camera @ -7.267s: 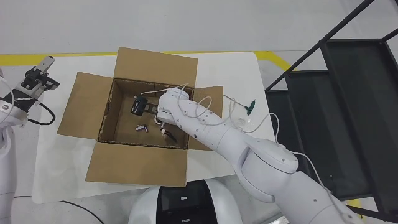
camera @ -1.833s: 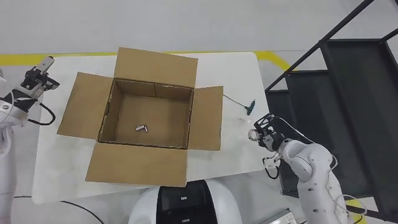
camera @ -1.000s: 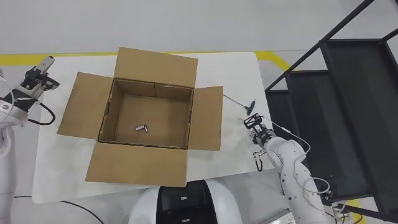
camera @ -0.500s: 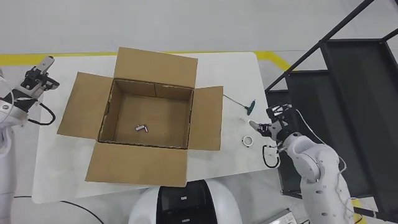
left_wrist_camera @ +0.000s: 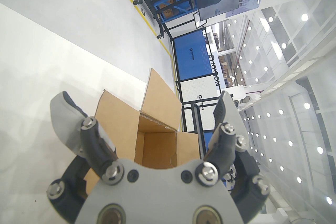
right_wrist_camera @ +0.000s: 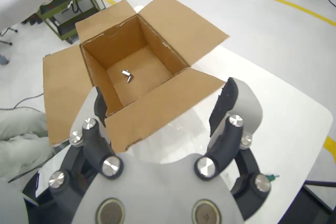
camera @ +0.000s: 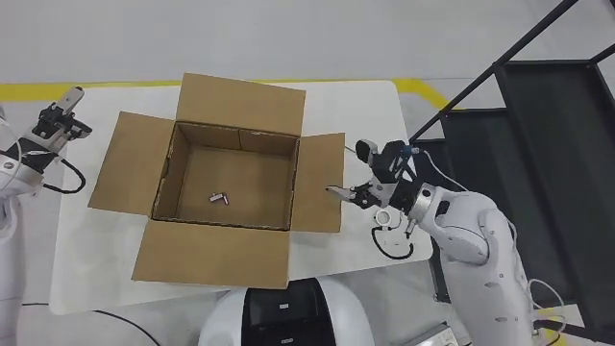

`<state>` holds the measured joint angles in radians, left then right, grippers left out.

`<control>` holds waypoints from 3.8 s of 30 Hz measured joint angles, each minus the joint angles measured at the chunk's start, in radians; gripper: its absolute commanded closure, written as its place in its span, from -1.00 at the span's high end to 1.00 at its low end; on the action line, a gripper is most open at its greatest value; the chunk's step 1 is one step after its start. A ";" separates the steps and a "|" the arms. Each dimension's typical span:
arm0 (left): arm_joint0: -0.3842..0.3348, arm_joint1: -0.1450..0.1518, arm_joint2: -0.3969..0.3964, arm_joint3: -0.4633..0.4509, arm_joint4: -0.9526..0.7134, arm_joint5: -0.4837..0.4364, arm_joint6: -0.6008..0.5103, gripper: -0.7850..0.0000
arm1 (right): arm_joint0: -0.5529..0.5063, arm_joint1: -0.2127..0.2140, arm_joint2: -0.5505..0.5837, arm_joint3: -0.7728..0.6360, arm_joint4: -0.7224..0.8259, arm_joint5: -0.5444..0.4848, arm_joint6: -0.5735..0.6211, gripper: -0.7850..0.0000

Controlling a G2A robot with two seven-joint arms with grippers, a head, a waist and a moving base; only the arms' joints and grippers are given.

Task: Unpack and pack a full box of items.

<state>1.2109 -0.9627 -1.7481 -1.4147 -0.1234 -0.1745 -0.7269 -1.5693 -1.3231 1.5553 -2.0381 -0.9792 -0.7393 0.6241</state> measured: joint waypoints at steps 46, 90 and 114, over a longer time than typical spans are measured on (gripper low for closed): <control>0.000 0.000 0.000 0.000 0.000 0.000 0.000 1.00 | 0.423 -0.043 -0.505 0.325 -0.165 0.165 0.159 1.00; 0.000 0.000 0.000 0.000 0.000 0.000 0.000 1.00 | 1.200 -0.484 -1.263 1.479 -0.245 -0.076 -0.241 1.00; 0.000 0.000 0.000 0.000 0.000 0.000 0.000 1.00 | 1.149 -0.555 -1.284 1.632 -0.298 -0.020 -0.271 0.20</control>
<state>1.2109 -0.9627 -1.7481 -1.4147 -0.1234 -0.1745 -0.7269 -0.4202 -1.8782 0.2716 -0.4061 -1.2773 -0.7593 0.3528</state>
